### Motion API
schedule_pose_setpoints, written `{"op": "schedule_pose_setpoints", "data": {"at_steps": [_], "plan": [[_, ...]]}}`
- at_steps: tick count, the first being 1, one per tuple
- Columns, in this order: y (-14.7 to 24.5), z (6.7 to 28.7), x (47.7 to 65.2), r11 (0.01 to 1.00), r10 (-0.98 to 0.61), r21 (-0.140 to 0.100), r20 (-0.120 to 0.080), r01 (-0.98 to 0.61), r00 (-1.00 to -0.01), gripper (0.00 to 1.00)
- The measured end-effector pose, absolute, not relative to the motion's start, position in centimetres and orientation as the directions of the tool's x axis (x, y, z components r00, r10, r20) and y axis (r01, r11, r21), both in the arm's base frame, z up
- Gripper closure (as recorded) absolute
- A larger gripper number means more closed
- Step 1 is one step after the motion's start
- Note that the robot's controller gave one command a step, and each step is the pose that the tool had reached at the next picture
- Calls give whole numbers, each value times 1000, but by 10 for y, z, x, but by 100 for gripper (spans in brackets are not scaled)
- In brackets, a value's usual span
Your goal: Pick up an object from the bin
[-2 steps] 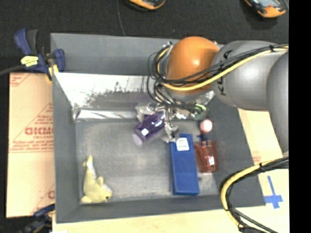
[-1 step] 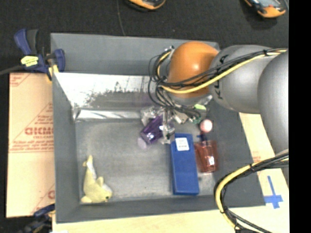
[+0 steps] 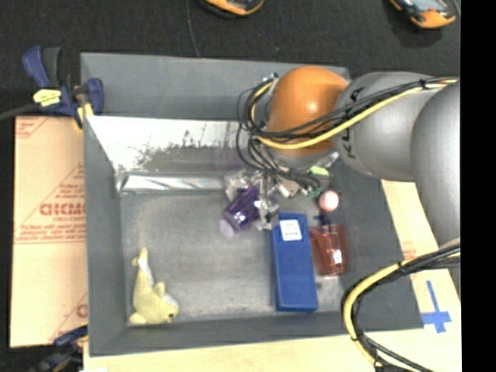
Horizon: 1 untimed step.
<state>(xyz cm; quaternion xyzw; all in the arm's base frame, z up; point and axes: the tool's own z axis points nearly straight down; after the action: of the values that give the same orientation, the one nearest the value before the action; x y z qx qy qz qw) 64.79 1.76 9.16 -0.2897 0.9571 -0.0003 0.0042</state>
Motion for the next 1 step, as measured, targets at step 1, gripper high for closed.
{"op": "schedule_pose_setpoints", "data": {"at_steps": [1], "plan": [[-5, 82, 648, 806, -592, -6, -16, -592, -806, 100]]}}
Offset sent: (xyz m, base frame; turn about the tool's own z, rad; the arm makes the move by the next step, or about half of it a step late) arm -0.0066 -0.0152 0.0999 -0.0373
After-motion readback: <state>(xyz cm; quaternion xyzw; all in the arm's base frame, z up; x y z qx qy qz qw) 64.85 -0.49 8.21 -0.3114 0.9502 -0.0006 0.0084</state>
